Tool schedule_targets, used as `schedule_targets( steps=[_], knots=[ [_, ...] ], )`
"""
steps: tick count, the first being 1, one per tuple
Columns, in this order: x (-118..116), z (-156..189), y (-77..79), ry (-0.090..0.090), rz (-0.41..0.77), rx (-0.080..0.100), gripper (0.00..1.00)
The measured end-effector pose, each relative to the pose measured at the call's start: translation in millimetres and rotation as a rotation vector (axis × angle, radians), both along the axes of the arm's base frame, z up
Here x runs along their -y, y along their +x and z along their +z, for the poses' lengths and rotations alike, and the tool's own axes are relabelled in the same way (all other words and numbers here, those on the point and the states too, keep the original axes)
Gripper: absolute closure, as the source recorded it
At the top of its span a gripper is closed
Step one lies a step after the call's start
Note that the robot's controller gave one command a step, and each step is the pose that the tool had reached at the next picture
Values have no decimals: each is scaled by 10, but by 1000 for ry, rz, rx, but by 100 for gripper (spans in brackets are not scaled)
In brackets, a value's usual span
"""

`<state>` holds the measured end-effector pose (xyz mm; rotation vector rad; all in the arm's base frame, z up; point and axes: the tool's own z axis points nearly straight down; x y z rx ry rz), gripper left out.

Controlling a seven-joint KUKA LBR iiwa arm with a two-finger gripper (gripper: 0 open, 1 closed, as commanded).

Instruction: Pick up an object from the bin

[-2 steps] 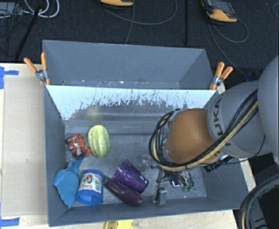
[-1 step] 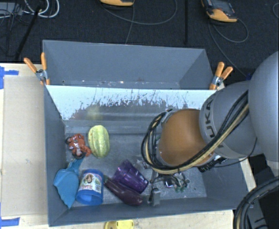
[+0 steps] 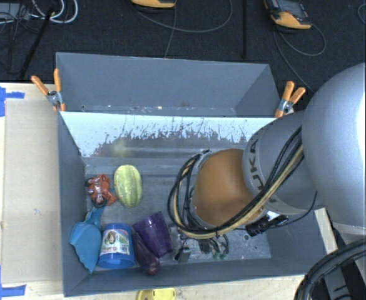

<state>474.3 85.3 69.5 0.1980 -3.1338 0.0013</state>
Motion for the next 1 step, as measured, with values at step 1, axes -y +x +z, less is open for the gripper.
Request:
schedule_targets(
  steps=[1],
  knots=[
    [-7,25,54,3,-1,21,0]
  ],
)
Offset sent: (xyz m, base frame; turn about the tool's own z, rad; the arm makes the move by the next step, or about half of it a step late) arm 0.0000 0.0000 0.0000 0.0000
